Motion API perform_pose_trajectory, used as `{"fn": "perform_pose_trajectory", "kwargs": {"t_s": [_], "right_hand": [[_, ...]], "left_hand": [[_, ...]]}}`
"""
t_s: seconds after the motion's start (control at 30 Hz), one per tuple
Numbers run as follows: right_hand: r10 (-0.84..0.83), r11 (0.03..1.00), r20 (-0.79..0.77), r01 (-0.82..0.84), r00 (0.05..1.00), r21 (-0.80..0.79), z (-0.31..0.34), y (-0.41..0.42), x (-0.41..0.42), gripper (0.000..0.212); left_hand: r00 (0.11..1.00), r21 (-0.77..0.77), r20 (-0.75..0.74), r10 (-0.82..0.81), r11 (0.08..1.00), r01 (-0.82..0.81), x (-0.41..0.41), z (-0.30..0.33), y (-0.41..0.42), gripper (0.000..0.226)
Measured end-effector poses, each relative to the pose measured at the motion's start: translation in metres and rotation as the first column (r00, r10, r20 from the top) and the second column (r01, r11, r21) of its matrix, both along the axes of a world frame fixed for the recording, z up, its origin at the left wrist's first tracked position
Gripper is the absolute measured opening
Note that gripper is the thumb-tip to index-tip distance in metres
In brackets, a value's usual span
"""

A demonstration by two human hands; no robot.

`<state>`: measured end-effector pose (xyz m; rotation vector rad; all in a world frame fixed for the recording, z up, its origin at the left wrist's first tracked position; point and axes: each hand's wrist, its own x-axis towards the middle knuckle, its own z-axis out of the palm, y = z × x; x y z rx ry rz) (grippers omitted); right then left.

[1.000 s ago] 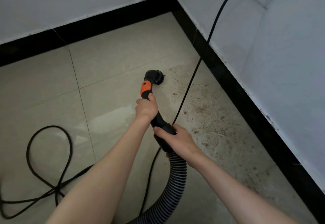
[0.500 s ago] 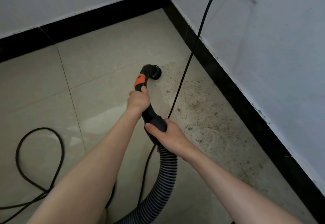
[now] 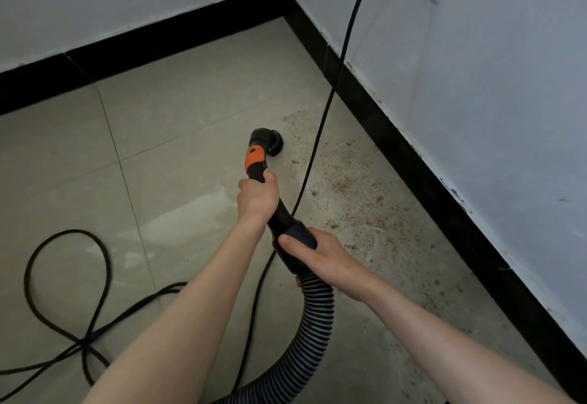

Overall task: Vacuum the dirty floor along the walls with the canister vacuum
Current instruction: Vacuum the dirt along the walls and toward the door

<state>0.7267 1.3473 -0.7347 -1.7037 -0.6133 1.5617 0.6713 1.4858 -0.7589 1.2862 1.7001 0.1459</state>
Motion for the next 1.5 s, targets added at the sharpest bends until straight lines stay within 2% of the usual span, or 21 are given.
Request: {"fn": "perform_pose_trajectory", "kwargs": {"t_s": [0.17, 0.5, 0.63, 0.73, 0.8, 0.97, 1.27, 1.5], "right_hand": [[-0.096, 0.995, 0.036, 0.096, 0.995, -0.003, -0.012, 0.015, 0.002, 0.034], [-0.218, 0.974, 0.078, 0.213, 0.973, 0.075, -0.042, 0.068, -0.013, 0.030], [-0.314, 0.949, 0.191, 0.304, 0.930, 0.082, -0.044, 0.069, -0.019, 0.033], [-0.380, 0.922, 0.356, 0.382, 0.854, 0.069, -0.044, 0.070, -0.024, 0.038], [-0.411, 0.905, 0.406, 0.418, 0.816, 0.076, -0.043, 0.071, -0.022, 0.038], [-0.478, 0.878, 0.328, 0.457, 0.815, 0.146, -0.047, 0.081, -0.015, 0.032], [-0.382, 0.923, 0.268, 0.382, 0.884, 0.056, -0.040, 0.035, -0.040, 0.034], [-0.511, 0.849, 0.314, 0.526, 0.800, 0.040, -0.027, 0.016, -0.040, 0.035]], "left_hand": [[0.997, 0.056, -0.014, -0.072, 0.996, 0.073, 0.017, -0.005, 0.019, 0.054], [0.983, 0.096, -0.070, -0.169, 0.980, 0.175, 0.022, -0.025, 0.082, 0.059], [0.976, 0.096, -0.066, -0.209, 0.972, 0.215, 0.029, -0.025, 0.085, 0.060], [0.955, 0.099, -0.072, -0.288, 0.951, 0.294, 0.046, -0.022, 0.079, 0.059], [0.940, 0.100, -0.066, -0.336, 0.935, 0.341, 0.056, -0.021, 0.077, 0.059], [0.937, 0.108, -0.050, -0.346, 0.931, 0.350, 0.063, -0.022, 0.084, 0.060], [0.969, 0.071, -0.020, -0.247, 0.966, 0.248, 0.014, -0.014, 0.038, 0.054], [0.916, 0.019, 0.018, -0.401, 0.916, 0.400, 0.039, -0.004, 0.016, 0.056]]}}
